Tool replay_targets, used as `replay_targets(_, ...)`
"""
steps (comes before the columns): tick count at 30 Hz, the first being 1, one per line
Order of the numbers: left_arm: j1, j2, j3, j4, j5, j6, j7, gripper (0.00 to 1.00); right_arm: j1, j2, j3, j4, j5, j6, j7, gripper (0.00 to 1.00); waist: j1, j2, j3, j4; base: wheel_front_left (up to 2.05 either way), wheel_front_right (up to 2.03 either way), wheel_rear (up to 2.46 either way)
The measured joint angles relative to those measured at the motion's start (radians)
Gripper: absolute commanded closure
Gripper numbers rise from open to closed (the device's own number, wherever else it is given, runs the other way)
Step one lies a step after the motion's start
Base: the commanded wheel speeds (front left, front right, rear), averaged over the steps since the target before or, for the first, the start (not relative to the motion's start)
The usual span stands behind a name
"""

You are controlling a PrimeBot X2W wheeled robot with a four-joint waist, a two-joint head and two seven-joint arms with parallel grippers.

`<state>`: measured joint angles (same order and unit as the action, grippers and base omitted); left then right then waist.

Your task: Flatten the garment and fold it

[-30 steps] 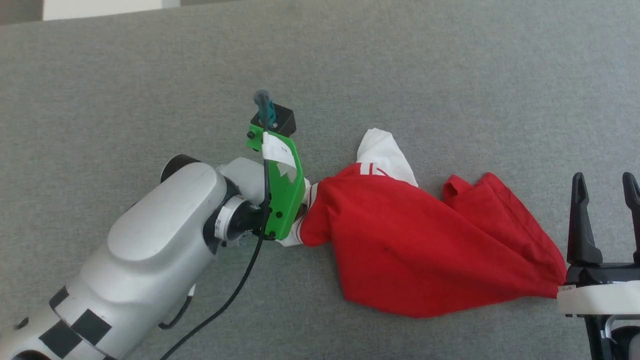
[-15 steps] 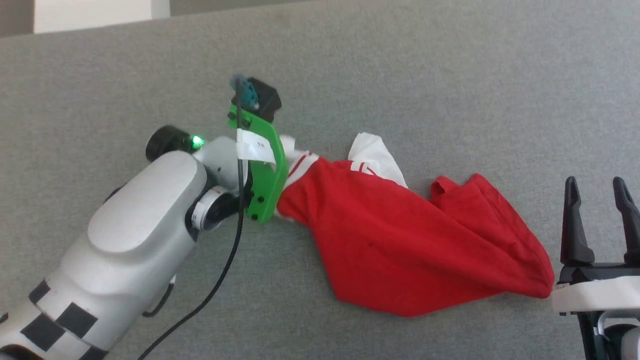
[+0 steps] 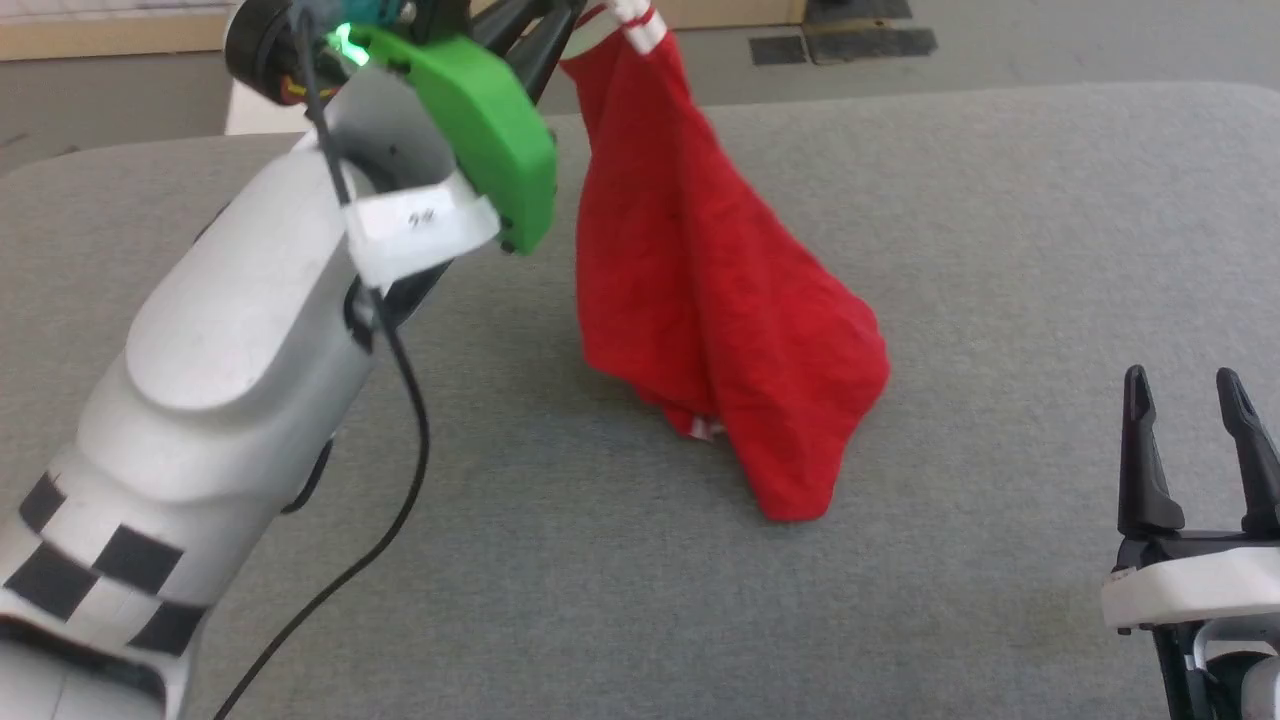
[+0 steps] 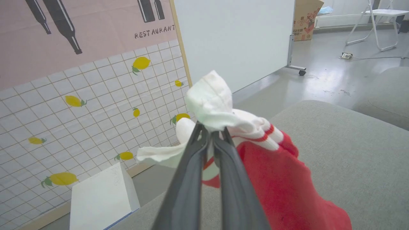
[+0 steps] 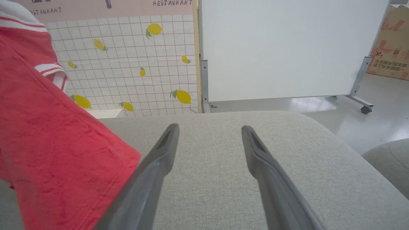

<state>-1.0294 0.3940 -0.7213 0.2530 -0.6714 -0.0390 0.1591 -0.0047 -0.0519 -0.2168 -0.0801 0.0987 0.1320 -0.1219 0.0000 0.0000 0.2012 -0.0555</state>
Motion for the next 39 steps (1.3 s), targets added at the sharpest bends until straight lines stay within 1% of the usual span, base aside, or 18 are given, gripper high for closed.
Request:
replay_targets(3,0.074,0.052,-0.017,-0.008,0.011,-0.002,-0.006,1.0,0.001,0.0,0.002,0.0,0.006,0.0,0.008,0.0,0.0,0.0,-0.013,0.029,0.0,0.0,0.0)
replay_targets(4,0.121,0.076,-0.022,-0.009,0.01,0.006,-0.007,1.0,0.001,0.0,0.002,0.0,0.01,0.0,0.009,0.0,0.0,0.0,-0.017,0.039,0.0,0.0,0.0)
replay_targets(7,0.277,0.149,-0.048,-0.009,0.012,0.04,-0.005,1.0,0.006,0.0,0.0,0.001,0.011,0.0,0.016,0.0,0.0,0.0,-0.026,0.064,0.0,0.0,0.0)
replay_targets(9,0.383,0.187,-0.061,-0.004,0.01,0.078,-0.005,1.0,0.009,0.0,-0.002,0.003,0.011,0.0,0.018,0.0,0.0,0.0,-0.03,0.079,0.0,0.0,0.0)
replay_targets(12,0.507,0.21,-0.08,0.011,0.002,0.128,0.003,1.0,0.015,0.001,-0.005,0.005,0.011,0.0,0.027,0.0,0.0,0.0,-0.036,0.098,0.0,0.0,0.0)
replay_targets(15,0.589,0.212,-0.102,0.016,-0.006,0.156,0.008,1.0,0.022,0.001,-0.003,0.01,0.009,0.0,0.039,0.0,0.0,0.0,-0.043,0.112,0.0,0.0,0.0)
replay_targets(16,0.607,0.21,-0.109,0.016,-0.007,0.16,0.011,1.0,0.022,0.001,-0.004,0.012,0.009,0.0,0.042,0.0,0.0,0.0,-0.047,0.116,0.0,0.0,0.0)
replay_targets(17,0.619,0.207,-0.113,0.015,-0.008,0.165,0.011,0.6,0.022,0.001,-0.004,0.013,0.009,0.0,0.043,0.0,0.0,-0.0001,-0.05,0.119,0.0,0.0,0.0)
replay_targets(18,0.629,0.205,-0.123,0.014,-0.008,0.168,0.015,0.0,0.022,0.001,-0.004,0.014,0.008,0.0,0.048,0.0,0.0,0.0,-0.054,0.122,0.0,0.0,0.0)
replay_targets(21,0.653,0.195,-0.149,0.007,-0.01,0.172,0.043,0.0,0.023,0.001,-0.001,0.019,0.008,0.0,0.061,0.0,0.0,0.0,-0.068,0.129,0.0,0.0,0.0)
replay_targets(25,0.671,0.188,-0.16,-0.015,-0.01,0.184,0.049,0.0,0.025,0.001,0.008,0.028,0.008,0.0,0.071,0.0,0.0,0.0,-0.091,0.137,0.0,0.0,0.0)
replay_targets(30,0.67,0.188,-0.123,-0.092,-0.011,0.202,-0.019,0.0,0.028,0.001,0.012,0.037,0.01,0.0,0.079,0.0,0.0,0.0,-0.125,0.146,0.0,0.0,0.0)
replay_targets(34,0.665,0.195,-0.062,-0.168,-0.012,0.242,-0.093,0.0,0.031,0.001,0.015,0.037,0.012,0.0,0.085,0.0,0.0,0.0,-0.147,0.156,0.0,0.0,0.0)
replay_targets(39,0.653,0.21,0.016,-0.221,0.006,0.308,-0.203,0.0,0.04,0.001,0.029,0.037,0.012,0.0,0.097,0.0,-0.0001,0.0,-0.164,0.164,0.0,0.0,0.0)
